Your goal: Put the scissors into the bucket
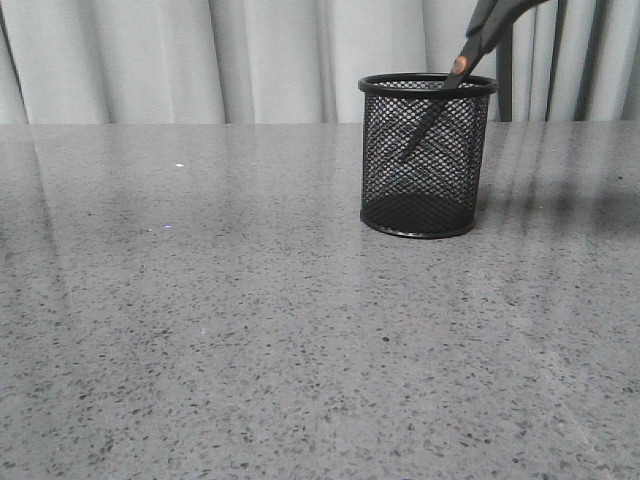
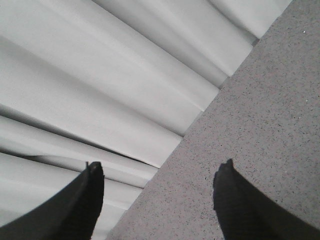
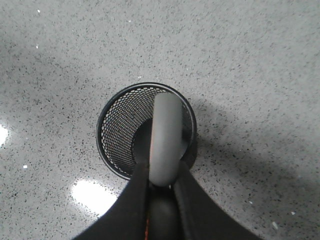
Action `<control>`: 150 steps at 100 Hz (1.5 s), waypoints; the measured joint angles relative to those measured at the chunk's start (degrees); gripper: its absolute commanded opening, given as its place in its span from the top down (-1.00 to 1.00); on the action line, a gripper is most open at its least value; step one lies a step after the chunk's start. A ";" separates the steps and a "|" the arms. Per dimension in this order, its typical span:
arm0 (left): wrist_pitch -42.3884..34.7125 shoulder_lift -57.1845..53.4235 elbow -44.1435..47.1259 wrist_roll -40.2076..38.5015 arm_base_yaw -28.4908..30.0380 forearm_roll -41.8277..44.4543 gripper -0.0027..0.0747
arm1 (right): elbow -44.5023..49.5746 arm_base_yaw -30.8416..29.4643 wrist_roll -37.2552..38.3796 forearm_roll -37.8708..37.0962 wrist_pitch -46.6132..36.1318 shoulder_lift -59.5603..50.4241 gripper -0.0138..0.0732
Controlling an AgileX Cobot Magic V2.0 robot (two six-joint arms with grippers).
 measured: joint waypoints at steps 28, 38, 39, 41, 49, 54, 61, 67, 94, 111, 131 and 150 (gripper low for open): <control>0.31 0.00 0.00 0.00 0.00 0.00 -0.21 | 0.00 0.00 0.00 0.73 -1.83 1.25 0.09; 0.31 0.00 0.00 0.00 0.00 0.00 -0.21 | -0.12 0.00 0.00 0.86 -2.22 1.25 -0.24; 0.31 0.00 0.00 0.00 0.00 0.00 -0.21 | -0.12 0.00 0.00 0.86 -2.22 1.25 -0.26; 0.31 0.00 0.00 0.00 0.00 0.00 -0.21 | -0.12 0.00 0.00 0.95 -2.32 1.25 -0.27; 0.38 0.00 0.00 0.00 0.00 0.00 -0.21 | -0.15 0.00 0.00 0.95 -3.07 1.25 -0.28; 0.38 0.00 0.00 0.00 0.00 0.00 -0.21 | -0.15 0.00 0.00 0.98 -3.50 1.25 -0.28; 0.38 0.00 0.00 0.00 0.00 0.00 -0.21 | -0.25 -0.34 0.00 1.07 -4.24 1.00 -0.28; 0.44 0.00 0.00 0.00 0.00 0.00 -0.21 | -0.64 -1.04 0.00 1.07 -4.35 0.62 -0.28; 0.81 0.00 0.00 -0.04 0.00 -0.12 -0.07 | -4.42 -4.45 0.00 1.20 -4.35 -5.30 -0.09; 1.04 0.00 0.00 -2.75 0.00 -1.93 0.69 | -4.87 -4.45 0.00 3.91 -4.62 -9.50 0.53; 1.40 -0.14 0.00 -5.75 0.05 -3.15 0.99 | -0.73 -4.45 0.00 5.07 -10.51 -14.68 0.83; -4.32 -5.86 8.64 -11.70 0.27 -6.10 0.99 | 12.58 -4.45 0.00 6.29 -23.30 -23.44 0.83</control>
